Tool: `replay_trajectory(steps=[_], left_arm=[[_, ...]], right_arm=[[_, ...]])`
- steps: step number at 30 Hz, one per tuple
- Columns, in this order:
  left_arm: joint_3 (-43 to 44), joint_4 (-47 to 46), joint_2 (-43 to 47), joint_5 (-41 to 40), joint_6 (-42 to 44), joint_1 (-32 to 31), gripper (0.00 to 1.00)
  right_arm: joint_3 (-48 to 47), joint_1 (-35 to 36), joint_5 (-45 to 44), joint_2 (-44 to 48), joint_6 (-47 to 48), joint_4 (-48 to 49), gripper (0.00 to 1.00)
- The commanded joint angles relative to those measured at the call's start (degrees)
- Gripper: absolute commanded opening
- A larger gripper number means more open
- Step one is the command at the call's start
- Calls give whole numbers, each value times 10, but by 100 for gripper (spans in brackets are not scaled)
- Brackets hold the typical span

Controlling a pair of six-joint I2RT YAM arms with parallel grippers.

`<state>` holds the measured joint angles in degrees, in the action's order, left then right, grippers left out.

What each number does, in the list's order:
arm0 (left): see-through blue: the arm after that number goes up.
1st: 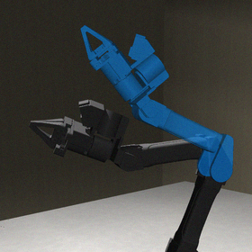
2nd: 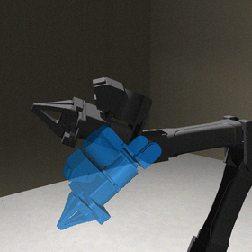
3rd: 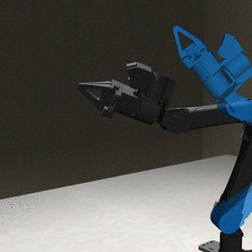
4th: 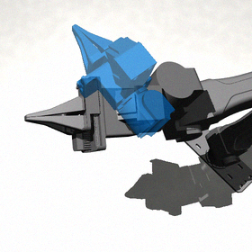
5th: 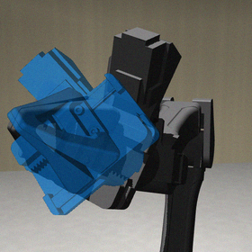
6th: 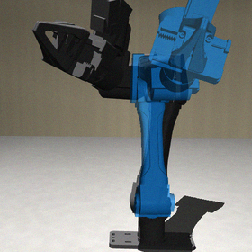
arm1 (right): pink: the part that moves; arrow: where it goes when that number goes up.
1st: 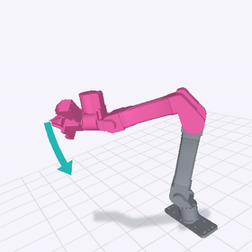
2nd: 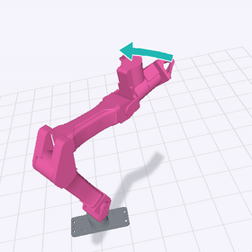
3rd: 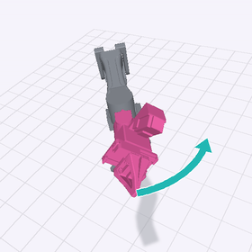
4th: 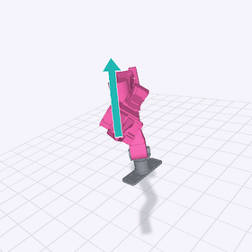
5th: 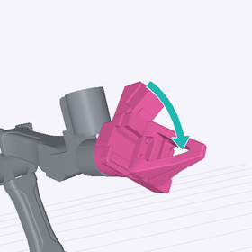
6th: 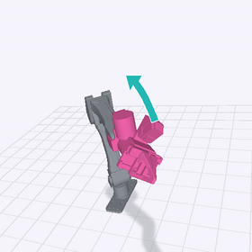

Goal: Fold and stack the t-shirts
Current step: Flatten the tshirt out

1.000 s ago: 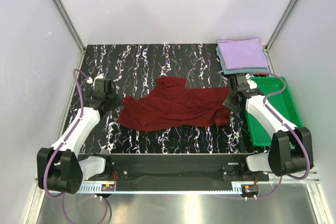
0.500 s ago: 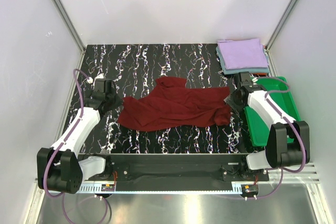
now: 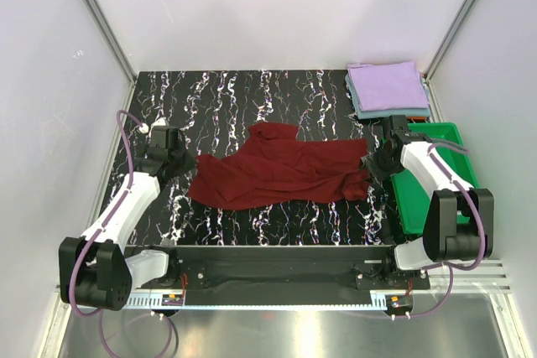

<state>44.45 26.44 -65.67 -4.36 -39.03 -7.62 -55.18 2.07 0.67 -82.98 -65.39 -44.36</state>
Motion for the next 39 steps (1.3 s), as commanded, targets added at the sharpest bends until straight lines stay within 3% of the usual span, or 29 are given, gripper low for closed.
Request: replay_trajectory(steps=[1,16,20,23,28,35,39], left_arm=[[-1,-30,13,8,9,-1,0],[4,-31,12,9,13,-1,0],[6,-32,12,9,11,-1,0],[3,-32,12,10,10,-1,0],[14,-31,27,4,-2,-1,0],[234,48,56,-6,-18,0,0],[433,112,66,-19,-18,0,0]], right_arm=[[-18,0,29,-7,-40,-9,44],[-20,-1,17,-48,-50,15,38],[-20,0,8,-51,-48,23,26],[-20,0,-2,-52,-39,36,1],[-45,-1,-22,-28,26,64,0],[-224,0,8,95,264,49,0],[-348,-1,12,162,312,15,0]])
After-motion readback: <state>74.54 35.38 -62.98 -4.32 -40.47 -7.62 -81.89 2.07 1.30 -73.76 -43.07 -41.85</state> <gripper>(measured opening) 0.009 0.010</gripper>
